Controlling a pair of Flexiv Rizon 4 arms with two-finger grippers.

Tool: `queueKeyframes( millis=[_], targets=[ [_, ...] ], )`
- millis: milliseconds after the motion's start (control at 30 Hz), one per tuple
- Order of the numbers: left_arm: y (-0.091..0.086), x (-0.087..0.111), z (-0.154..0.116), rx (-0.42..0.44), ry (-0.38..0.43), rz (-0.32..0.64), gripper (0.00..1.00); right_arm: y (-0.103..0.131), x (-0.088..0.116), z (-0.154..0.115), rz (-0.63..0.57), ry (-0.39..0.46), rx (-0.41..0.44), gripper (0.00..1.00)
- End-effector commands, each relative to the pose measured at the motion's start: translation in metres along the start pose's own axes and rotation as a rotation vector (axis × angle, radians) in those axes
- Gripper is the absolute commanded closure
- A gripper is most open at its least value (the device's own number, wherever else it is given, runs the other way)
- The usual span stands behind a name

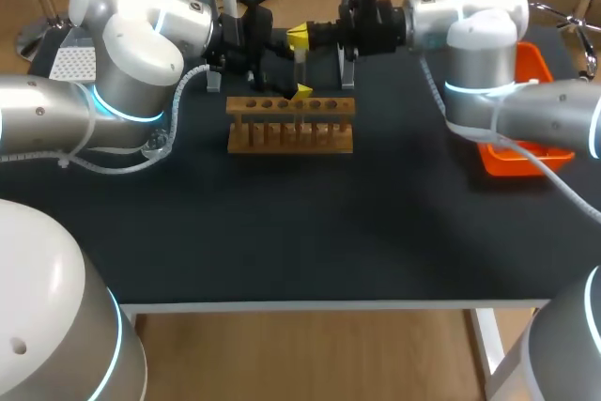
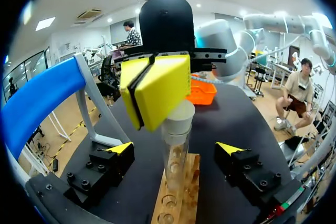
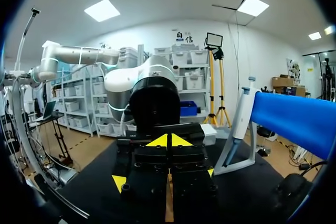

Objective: Invert the test tube, pick up the pipette, mount the tip to pipette, aspirate from beaker and dispense into the tube, eject the tip, return the pipette, and cap with the stopper.

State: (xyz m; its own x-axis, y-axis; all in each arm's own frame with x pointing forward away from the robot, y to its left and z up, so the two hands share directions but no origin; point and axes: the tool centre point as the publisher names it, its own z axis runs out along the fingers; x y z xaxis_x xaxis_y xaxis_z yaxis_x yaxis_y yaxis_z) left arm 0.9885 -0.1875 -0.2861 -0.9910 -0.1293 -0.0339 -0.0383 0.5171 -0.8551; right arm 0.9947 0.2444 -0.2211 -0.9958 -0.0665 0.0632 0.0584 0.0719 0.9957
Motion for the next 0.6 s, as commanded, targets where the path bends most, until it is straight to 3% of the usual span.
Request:
queueKeyframes(
  millis=[33, 400, 600],
  targets=[
    [0.000, 0.000, 0.000, 0.000, 0.002, 0.001, 0.00, -0.004, -0.003, -0.001, 0.014, 0.009, 0.005, 1.00],
    [0.000, 0.000, 0.000, 0.000, 0.002, 0.001, 0.00, -0.012, -0.003, 0.001, 0.023, 0.002, 0.032, 1.00],
    [0.000, 0.000, 0.000, 0.000, 0.002, 0.001, 0.00, 0.004, -0.002, -0.002, 0.038, -0.004, -0.047, 1.00]
  ],
)
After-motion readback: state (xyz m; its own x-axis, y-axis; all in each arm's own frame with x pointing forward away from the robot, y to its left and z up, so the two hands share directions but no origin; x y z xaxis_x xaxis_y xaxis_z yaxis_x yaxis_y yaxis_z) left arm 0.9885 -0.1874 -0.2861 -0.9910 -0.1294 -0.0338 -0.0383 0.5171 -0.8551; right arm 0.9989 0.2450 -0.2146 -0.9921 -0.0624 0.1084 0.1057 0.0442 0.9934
